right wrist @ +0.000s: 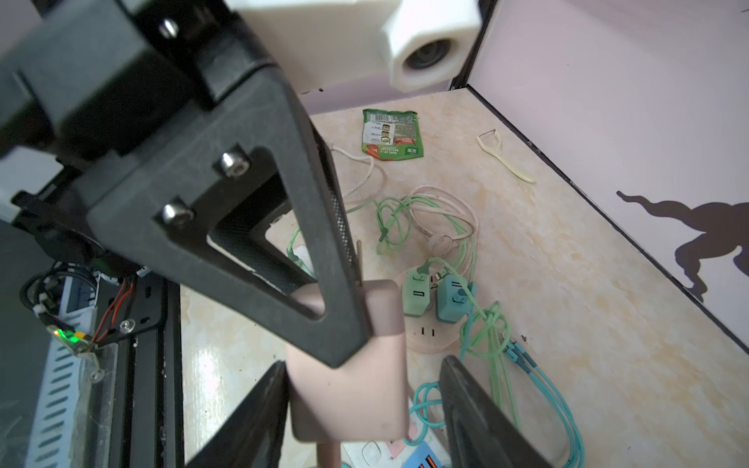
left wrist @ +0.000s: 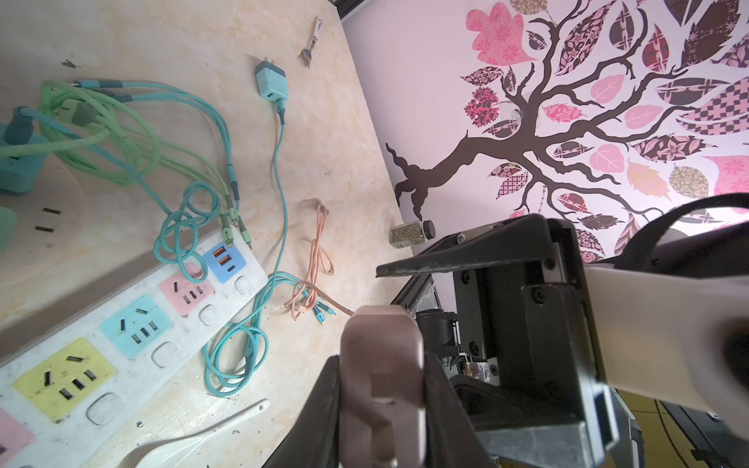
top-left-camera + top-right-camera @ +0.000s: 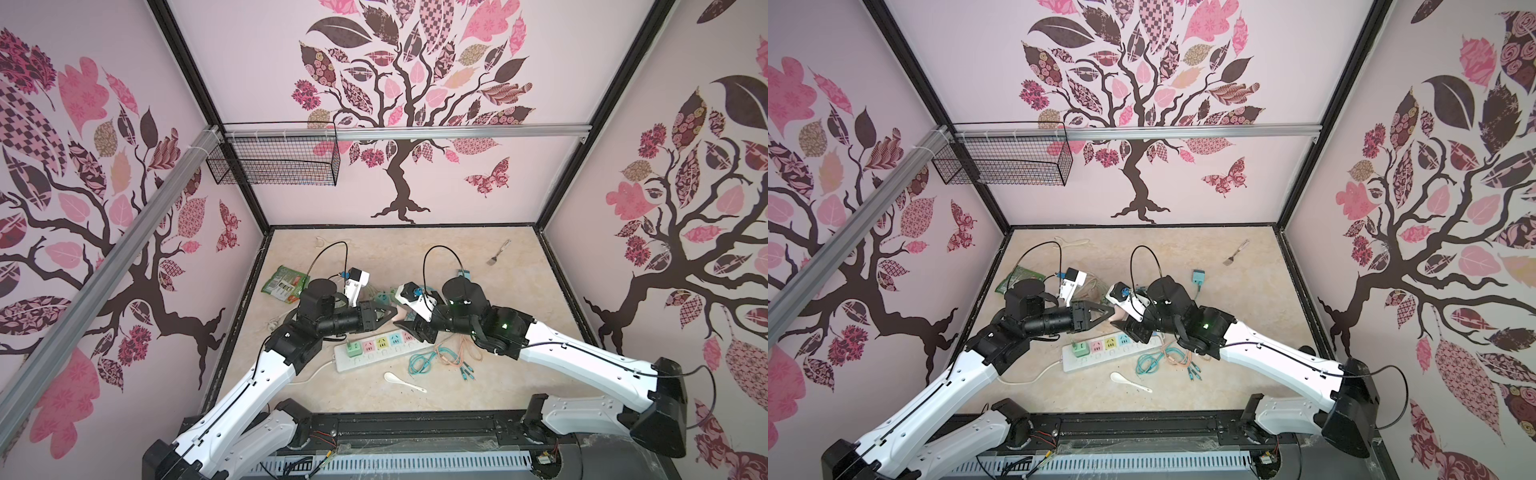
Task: Insert the plug
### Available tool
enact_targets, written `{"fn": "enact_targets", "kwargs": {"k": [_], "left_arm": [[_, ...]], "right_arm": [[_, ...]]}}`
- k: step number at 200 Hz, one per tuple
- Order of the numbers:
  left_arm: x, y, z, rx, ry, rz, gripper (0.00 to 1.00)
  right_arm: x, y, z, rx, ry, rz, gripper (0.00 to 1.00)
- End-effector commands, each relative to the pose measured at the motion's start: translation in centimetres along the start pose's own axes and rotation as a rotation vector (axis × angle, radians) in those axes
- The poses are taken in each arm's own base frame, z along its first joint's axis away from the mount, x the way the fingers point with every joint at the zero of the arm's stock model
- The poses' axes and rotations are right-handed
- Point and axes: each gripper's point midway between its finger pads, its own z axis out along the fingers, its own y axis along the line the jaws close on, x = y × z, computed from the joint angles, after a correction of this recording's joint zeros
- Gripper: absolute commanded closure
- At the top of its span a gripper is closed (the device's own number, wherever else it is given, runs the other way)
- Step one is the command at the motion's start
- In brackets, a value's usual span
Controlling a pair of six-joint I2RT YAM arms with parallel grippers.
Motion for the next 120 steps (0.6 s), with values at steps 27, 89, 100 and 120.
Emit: {"fn": "enact_targets", "kwargs": {"k": [27,89,100,120], "left_arm": [[-2.0,-1.7,-0.8,0.041,-0.115,0.127,1.00],[-3.3,-3.8,-0.8,0.173,-0.205,0.233,1.00],[-3.6,-4.3,-0.9,0.200,-0.225,0.251,1.00],[-3.9,-4.9,-0.8,0.234,-0.240,0.277,1.00]], "right_arm": [[-4.7,0.7,-5.1,-0.093,-0.238,0.217,0.29],[-4.8,3.8,-7.9,-0.341,-0.428,0.530,0.22],[-4.7,4.0,-7.8,-0.380,-0.450,0.594,0.24],[-4.6,4.1,-7.8,-0.433,-0.498,0.673,0.29]]}}
